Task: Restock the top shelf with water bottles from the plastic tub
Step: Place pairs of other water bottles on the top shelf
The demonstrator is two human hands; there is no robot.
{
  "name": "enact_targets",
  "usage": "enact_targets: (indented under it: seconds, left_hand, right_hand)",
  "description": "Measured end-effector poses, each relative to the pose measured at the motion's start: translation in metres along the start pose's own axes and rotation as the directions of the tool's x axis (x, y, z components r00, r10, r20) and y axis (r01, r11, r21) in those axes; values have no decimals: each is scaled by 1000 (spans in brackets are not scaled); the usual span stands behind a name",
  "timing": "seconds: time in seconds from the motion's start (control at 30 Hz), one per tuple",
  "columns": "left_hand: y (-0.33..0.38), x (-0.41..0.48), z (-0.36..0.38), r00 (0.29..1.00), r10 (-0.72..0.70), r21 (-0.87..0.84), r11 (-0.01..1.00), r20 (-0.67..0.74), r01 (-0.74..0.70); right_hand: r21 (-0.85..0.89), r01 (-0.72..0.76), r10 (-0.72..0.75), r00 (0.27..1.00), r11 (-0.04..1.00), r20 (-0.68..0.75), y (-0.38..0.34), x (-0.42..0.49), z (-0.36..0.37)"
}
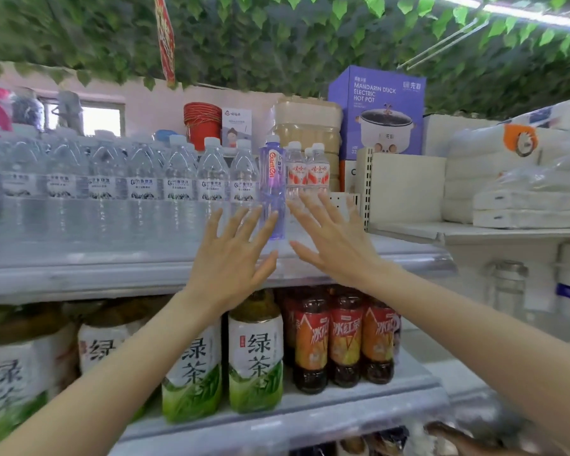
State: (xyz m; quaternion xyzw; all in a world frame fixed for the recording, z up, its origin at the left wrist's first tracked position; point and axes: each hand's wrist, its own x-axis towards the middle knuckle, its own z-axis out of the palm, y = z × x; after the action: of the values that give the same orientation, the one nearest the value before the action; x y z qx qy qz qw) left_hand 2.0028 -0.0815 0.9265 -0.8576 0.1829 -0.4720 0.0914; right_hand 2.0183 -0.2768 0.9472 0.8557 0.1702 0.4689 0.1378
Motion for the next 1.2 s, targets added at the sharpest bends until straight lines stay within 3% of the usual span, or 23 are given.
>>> enact_targets:
  seconds: [0.1, 0.5, 0.97, 1.2]
  left_hand:
    - [2, -28, -14, 1000, 12, 10, 1000, 21, -12]
    - [27, -156, -61, 983, -93, -13, 995, 160, 96]
    - [33, -322, 14, 931, -68, -158, 979, 357, 132]
    - [33, -395, 65, 866, 39, -257, 961, 498, 104]
  right_hand:
    - [-8, 61, -62, 997, 998, -51, -16, -20, -12]
    - [284, 142, -138, 990, 948, -33, -106, -123, -30]
    - [393, 170, -258, 948, 904, 185, -223, -226, 35]
    - [445, 73, -269, 878, 892, 397, -281, -299, 81]
